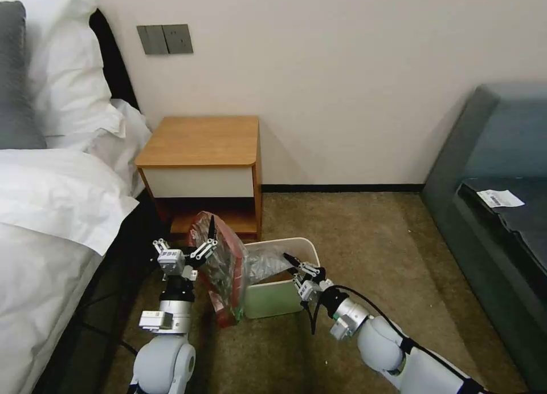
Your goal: Pick up the garbage bag from the table and place it over the trash can.
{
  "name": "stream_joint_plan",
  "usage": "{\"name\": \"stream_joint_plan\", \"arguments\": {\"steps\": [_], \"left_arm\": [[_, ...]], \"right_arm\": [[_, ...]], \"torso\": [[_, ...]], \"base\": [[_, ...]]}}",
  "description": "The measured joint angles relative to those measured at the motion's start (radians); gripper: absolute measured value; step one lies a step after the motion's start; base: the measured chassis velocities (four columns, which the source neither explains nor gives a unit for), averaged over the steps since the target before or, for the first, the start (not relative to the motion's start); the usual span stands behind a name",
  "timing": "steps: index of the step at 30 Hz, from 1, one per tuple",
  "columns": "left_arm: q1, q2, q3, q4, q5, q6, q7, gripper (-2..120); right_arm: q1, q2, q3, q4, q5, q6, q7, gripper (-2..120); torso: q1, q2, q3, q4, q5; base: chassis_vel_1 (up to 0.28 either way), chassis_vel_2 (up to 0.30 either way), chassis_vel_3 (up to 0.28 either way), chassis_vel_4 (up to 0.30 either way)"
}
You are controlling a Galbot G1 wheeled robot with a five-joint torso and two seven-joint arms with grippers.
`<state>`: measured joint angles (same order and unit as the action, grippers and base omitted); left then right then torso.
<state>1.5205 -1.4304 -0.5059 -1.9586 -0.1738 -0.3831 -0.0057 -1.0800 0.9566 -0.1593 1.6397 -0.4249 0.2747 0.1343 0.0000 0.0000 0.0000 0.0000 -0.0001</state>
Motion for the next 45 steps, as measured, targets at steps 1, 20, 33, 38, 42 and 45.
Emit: {"name": "stream_joint_plan", "arguments": {"steps": [1,20,33,38,42,45], "left_arm": [[0.008,0.009,0.0,-0.005,-0.007,0.01,0.0,99],[0.086,0.134,0.02,-0.083,-0.198,0.252,0.007,99],[0.053,0.157,0.025,-0.101,-0.394,0.415,0.009,99],[0.042,0.147,0.03,-0.1,-0.398,0.416,0.0,99],[0.034,0.146,0.032,-0.101,-0.398,0.415,-0.005,99],[0.033,0.146,0.034,-0.103,-0.398,0.416,-0.009,99]], "right_arm": [[0.002,-0.008,-0.001,0.009,0.013,-0.006,-0.007,40],[-0.019,-0.103,0.085,0.085,0.149,0.08,-0.168,100],[0.008,-0.09,0.158,0.026,0.27,0.238,-0.37,100],[0.026,-0.085,0.175,-0.019,0.281,0.238,-0.368,100],[0.054,-0.096,0.163,-0.052,0.364,0.226,-0.401,100],[0.069,-0.108,0.151,-0.063,0.452,0.195,-0.445,100]], "torso": [[0.0,0.0,0.0,0.0,0.0],[0.0,0.0,0.0,0.0,0.0],[0.0,0.0,0.0,-0.0001,0.0],[0.0,0.0,0.0,0.0,0.0001],[0.0,0.0,0.0,0.0,0.0001],[0.0,0.0,0.0,0.0,0.0002]], "base": [[0.0,0.0,0.0,0.0],[0.0,0.0,0.0,0.0],[0.0,0.0,0.0,0.0],[0.0,0.0,0.0,0.0],[0.0,0.0,0.0,0.0],[0.0,0.0,0.0,0.0]]}}
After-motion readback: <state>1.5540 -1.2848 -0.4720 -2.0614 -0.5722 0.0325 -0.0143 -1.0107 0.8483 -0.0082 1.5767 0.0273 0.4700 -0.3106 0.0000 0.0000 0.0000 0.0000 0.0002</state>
